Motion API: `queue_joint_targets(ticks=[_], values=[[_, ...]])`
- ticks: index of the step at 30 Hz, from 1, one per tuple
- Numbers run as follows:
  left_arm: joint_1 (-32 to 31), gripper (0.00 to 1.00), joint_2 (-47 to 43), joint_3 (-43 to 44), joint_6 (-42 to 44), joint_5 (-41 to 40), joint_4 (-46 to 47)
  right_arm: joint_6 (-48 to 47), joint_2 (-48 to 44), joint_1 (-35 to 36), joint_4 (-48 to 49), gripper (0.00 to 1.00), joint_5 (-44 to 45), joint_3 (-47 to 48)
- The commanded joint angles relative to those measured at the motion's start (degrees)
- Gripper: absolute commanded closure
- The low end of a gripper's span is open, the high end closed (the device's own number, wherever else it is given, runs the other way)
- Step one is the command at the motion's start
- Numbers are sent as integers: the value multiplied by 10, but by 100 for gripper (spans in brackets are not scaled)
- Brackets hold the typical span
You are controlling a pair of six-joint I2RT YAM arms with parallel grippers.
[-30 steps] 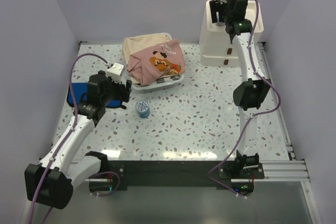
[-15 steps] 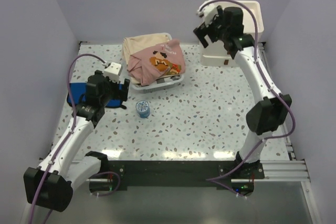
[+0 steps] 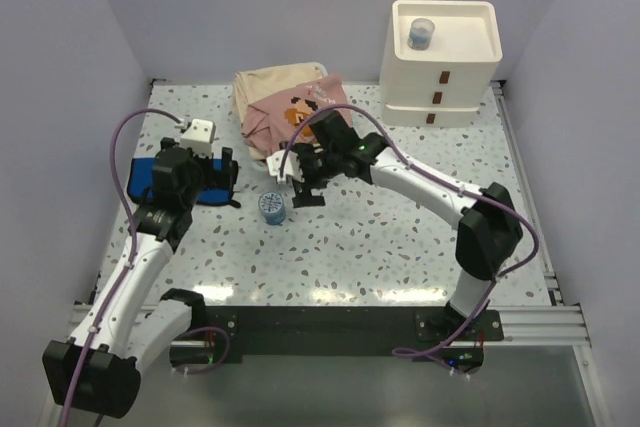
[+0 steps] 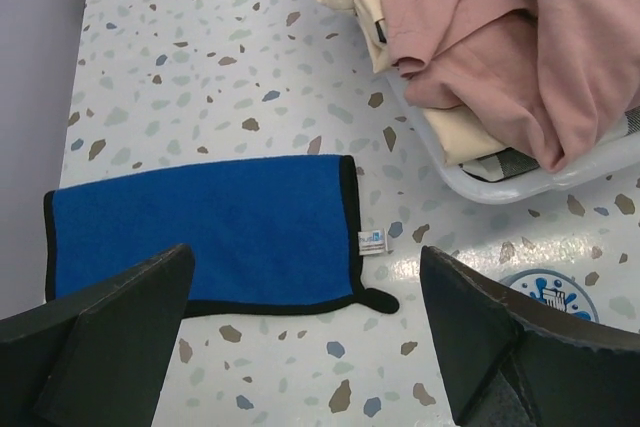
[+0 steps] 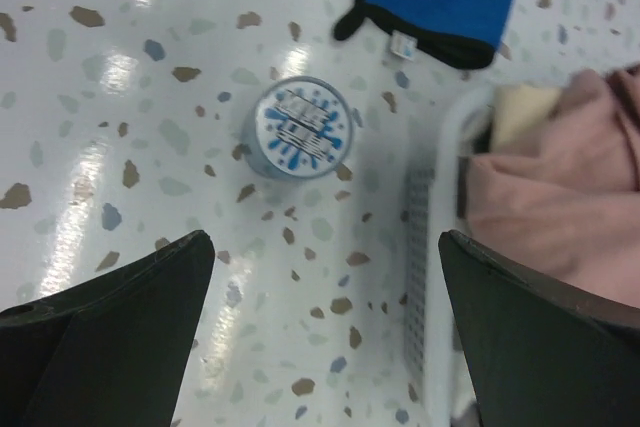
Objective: Sort the stationery into containers
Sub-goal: Pick up the stationery from the center of the board.
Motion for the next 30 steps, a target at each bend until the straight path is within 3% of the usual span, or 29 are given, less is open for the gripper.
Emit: queue_joint_targets(ticks=[1,11,26,29,30], values=[[11,0,-24,-2,-36,-24,-7,-51,55,27,-26,1,-42,54],[36,0,-49,-17,-50,-34,-42,-45,183,56,-60,1,-55,164],[51,0,-41,-16,-55,-12,-39,-63,277,56,-168,3,-40,255],[51,0,-40,-16,-55,-10,-40,-61,284,56,-179,8,-38,258],[52,0,-39,-16,-56,-8,-40,-60,286,55,-189,20,-38,263]])
